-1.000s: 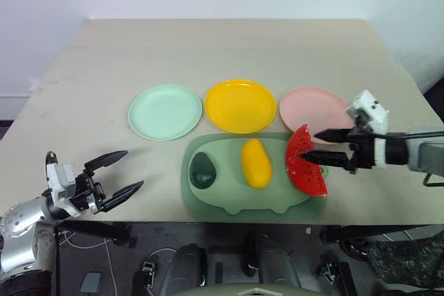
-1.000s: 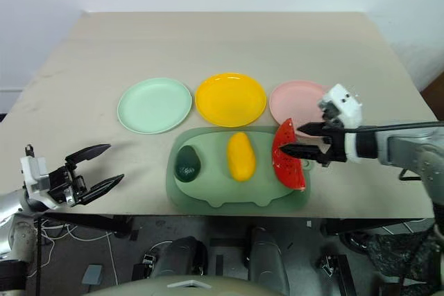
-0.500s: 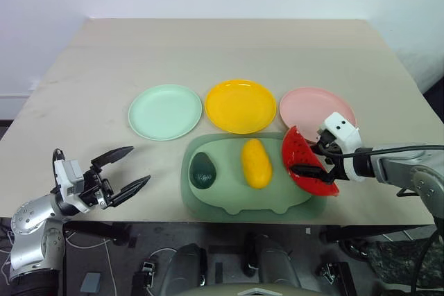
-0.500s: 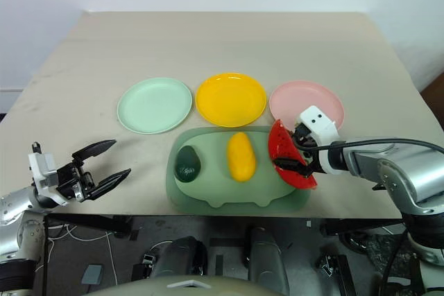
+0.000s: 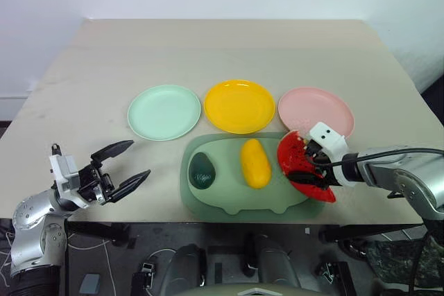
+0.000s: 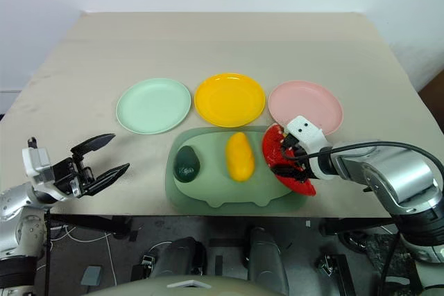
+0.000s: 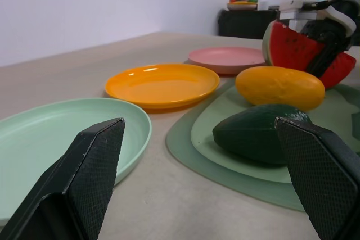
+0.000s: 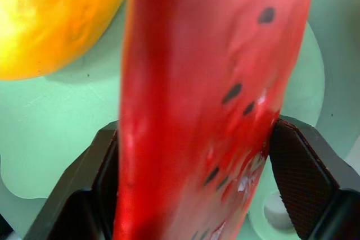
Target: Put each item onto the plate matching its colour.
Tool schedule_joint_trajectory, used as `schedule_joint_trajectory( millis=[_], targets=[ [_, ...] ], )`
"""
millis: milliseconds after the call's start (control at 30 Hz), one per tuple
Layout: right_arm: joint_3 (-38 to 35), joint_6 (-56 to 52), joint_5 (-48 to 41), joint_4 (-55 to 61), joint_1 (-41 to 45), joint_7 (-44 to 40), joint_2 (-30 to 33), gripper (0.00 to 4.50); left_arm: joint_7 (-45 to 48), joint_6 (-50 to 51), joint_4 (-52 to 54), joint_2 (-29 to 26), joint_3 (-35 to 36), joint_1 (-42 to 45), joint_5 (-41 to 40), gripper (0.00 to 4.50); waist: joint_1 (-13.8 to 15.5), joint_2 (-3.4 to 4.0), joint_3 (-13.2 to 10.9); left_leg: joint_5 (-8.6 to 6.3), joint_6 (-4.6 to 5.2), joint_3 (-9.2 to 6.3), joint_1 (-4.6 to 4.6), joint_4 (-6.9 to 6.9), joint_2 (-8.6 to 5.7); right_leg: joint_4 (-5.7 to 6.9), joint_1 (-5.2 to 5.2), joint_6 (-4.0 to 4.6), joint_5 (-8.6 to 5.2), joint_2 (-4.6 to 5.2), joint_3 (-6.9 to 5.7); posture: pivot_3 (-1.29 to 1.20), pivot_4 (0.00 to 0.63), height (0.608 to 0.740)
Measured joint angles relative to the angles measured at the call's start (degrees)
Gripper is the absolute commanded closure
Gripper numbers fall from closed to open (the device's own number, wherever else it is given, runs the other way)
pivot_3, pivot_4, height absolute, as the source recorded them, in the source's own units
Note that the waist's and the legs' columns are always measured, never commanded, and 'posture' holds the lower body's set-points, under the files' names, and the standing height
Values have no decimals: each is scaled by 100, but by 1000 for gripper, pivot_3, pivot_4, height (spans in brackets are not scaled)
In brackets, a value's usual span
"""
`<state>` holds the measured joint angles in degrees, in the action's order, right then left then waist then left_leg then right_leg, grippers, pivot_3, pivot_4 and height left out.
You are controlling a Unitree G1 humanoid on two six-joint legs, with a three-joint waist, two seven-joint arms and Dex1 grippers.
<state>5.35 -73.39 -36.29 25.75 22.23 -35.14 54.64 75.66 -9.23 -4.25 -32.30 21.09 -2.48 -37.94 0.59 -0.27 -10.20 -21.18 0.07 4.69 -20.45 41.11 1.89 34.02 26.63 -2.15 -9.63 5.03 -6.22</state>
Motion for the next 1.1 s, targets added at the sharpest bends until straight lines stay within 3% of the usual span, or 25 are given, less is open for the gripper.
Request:
schedule_joint_trajectory(
  millis=[267,467,667,933,1067,1100],
  targets=[
    [-805,-119,-520,-927,976,-511,-173,1310,-126,132,255,-1,-82,43,26,0,3,-1,-3,0,0,0,-2,0,-1,0,1,-2,2,0,0,0,150,733],
    [-626,539,460,-3033,2017,-144,-277,1310,-256,347,422,-13,-125,202,-40,0,-4,-1,-3,0,0,5,-3,-1,-8,0,2,-6,5,-1,0,0,150,733],
    [-204,1497,1518,-5053,2629,204,-897,1310,-206,405,590,-35,-142,259,-129,0,-78,3,-5,2,-1,22,-5,-6,-7,3,6,-6,6,-4,1,0,150,733],
    [7,1893,2185,-5985,3073,7,-1094,1310,-198,569,904,-31,-203,184,-158,0,-141,9,-9,1,0,16,-6,-7,-5,5,7,-7,6,-2,1,0,150,733],
    [52,1916,2377,-6177,3141,-134,-1136,73,-194,680,917,-32,-214,135,-159,0,-137,11,-10,1,0,12,-6,-7,-5,5,8,-8,7,-2,1,0,150,733],
    [52,1916,2421,-6192,3160,-181,-1134,13,-196,740,943,-33,-214,135,-161,0,-135,11,-10,1,0,9,-6,-7,-5,5,7,-8,7,-2,1,0,150,733]
  ],
)
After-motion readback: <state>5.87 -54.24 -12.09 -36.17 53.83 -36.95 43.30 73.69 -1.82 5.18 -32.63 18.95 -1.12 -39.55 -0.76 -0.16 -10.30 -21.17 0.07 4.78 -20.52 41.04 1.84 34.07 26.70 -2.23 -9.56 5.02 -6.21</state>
